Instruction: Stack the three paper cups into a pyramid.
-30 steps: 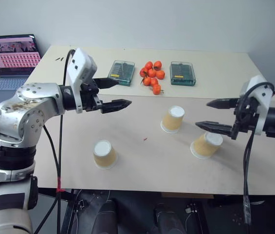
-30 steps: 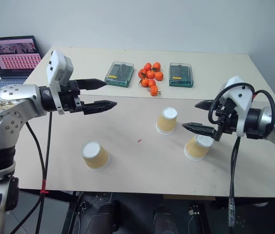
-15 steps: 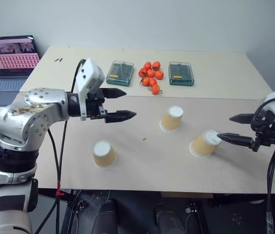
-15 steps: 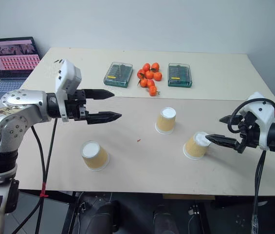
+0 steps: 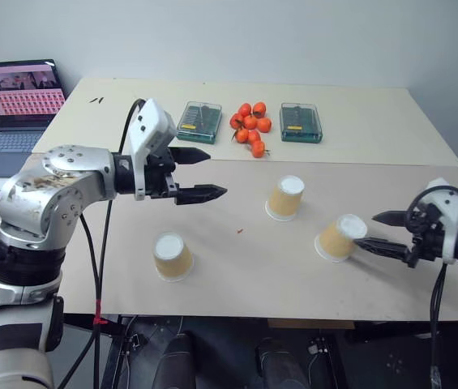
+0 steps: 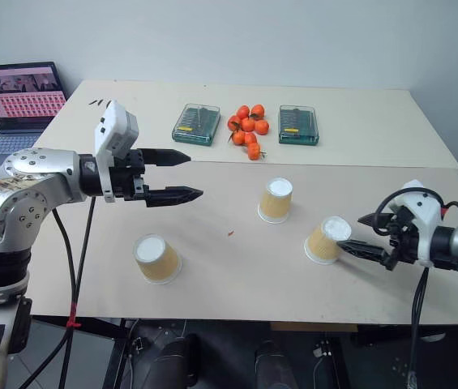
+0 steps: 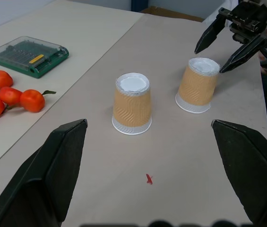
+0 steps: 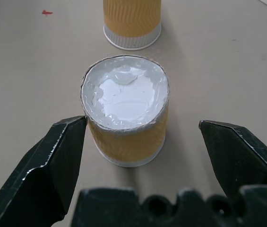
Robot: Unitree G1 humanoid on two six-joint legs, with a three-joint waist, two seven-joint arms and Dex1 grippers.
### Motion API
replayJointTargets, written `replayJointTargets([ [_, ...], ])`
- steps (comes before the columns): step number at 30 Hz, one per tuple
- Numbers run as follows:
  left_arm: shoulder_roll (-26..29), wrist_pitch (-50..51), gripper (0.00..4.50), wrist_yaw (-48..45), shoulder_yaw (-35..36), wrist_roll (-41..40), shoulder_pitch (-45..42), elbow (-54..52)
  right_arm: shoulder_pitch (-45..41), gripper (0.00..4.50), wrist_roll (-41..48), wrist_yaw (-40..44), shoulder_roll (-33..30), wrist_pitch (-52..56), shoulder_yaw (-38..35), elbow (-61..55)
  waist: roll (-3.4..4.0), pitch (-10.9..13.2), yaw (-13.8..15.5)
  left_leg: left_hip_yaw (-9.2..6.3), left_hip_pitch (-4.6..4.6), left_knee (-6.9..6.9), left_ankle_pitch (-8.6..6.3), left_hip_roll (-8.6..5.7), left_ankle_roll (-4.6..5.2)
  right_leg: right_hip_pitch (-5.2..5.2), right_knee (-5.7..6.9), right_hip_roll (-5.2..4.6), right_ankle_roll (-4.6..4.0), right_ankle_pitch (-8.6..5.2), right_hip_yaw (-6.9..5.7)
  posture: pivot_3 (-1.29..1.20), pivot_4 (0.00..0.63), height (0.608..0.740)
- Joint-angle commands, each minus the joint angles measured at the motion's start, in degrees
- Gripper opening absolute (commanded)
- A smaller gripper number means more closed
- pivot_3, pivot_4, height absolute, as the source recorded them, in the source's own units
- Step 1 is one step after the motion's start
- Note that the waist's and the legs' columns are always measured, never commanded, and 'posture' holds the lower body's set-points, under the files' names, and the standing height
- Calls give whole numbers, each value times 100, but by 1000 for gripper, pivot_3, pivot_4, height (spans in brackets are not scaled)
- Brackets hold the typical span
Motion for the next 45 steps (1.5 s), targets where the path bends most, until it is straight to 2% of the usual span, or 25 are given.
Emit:
replayJointTargets([
  [1,133,-45,4500,15,139,50,-146,-111,-323,4449,-86,-40,81,-157,150,79,0,0,2,0,0,0,0,-1,0,0,0,0,0,0,0,0,150,732],
  [9,268,9,4500,99,254,14,8,-234,-856,4449,-218,-36,284,-109,521,229,0,0,18,0,-1,0,0,-1,0,0,0,-1,0,0,-1,0,150,732],
  [15,270,36,4500,141,266,-19,67,-298,-932,2856,-287,0,236,-104,595,247,0,0,25,0,-2,-1,0,-1,0,0,-1,-1,0,0,-1,0,150,732],
  [21,313,21,4500,123,276,-20,87,-290,-1051,2853,-360,-21,74,-9,532,-72,0,0,22,0,-2,-1,0,-1,0,-1,-1,-1,1,0,-1,0,150,732],
  [27,295,-71,4500,84,226,14,107,-208,-2008,2853,59,226,-83,585,797,-864,2,1,-22,1,0,-6,0,1,-1,-5,2,1,0,0,1,0,150,732],
  [33,342,-313,4500,-146,198,103,254,-85,-3104,2853,321,20,601,1263,1739,-1499,2,1,-8,0,2,-10,0,2,-1,-5,-2,1,-2,-1,-1,0,150,732],
  [39,781,-464,4500,-639,416,29,629,-214,-3522,2853,452,-20,1013,1593,2224,-1685,2,1,27,-1,-25,-10,0,2,-1,-28,-1,-1,-5,-1,-5,0,150,732],
  [41,874,-499,4500,-685,471,41,731,-252,-3549,2853,413,28,1059,1545,2330,-1629,2,1,52,-2,-36,-11,0,2,-1,-37,0,-1,-5,-1,-9,0,150,732],
  [45,1127,-307,4500,-577,794,-66,1024,-485,-3675,2853,-366,261,1343,698,3107,-674,-4,-2,15,-7,-38,-8,0,3,-1,-38,0,-1,-8,-2,-17,0,150,732],
])
